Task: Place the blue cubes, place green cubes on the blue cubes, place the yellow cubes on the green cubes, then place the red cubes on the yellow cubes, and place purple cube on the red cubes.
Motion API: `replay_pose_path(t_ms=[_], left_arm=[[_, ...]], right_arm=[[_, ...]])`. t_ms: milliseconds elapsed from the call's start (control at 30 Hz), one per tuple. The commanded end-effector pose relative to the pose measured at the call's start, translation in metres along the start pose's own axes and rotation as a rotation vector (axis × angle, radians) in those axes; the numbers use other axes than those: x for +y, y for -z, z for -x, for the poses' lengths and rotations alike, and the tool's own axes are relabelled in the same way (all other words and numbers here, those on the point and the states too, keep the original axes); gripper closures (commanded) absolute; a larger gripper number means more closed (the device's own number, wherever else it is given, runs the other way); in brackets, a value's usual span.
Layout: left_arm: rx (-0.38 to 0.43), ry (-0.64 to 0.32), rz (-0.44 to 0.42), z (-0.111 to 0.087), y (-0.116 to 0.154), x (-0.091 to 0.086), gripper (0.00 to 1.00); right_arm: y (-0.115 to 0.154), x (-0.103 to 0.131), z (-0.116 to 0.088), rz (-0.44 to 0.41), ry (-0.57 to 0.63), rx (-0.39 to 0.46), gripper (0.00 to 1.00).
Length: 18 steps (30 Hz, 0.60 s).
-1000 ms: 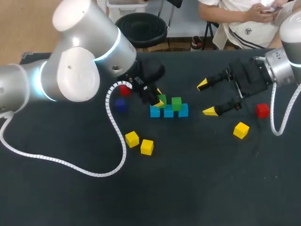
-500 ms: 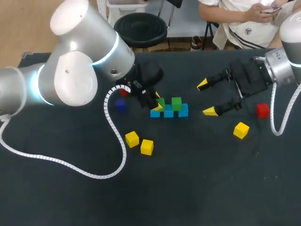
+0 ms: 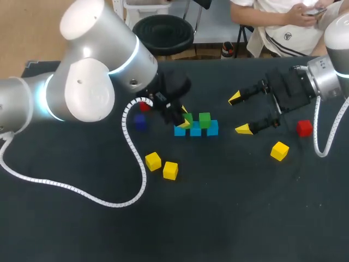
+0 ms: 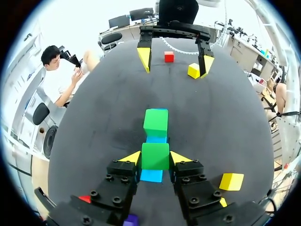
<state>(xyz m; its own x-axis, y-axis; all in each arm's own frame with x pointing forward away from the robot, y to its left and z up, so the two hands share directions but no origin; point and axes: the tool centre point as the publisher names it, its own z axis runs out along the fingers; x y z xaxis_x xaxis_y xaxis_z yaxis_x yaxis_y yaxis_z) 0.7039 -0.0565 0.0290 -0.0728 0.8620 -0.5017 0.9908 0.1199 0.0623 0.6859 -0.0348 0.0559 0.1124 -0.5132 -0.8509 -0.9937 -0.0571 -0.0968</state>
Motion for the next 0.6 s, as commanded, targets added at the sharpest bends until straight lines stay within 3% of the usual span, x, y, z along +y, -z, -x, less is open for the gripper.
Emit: replay_pose_path(t_ms=[33, 600], left_arm=[[0.006, 0.002, -0.006, -0.0002, -0.0049, 0.0025, 1.00], [0.000, -0.010, 0.005, 0.0055, -0.0006, 0.0064, 1.00]], right_arm=[[0.0000, 0.0005, -0.0001, -0.001, 0.001, -0.001, 0.00], [0.0000, 0.0005, -0.0001, -0.001, 0.001, -0.001, 0.00]])
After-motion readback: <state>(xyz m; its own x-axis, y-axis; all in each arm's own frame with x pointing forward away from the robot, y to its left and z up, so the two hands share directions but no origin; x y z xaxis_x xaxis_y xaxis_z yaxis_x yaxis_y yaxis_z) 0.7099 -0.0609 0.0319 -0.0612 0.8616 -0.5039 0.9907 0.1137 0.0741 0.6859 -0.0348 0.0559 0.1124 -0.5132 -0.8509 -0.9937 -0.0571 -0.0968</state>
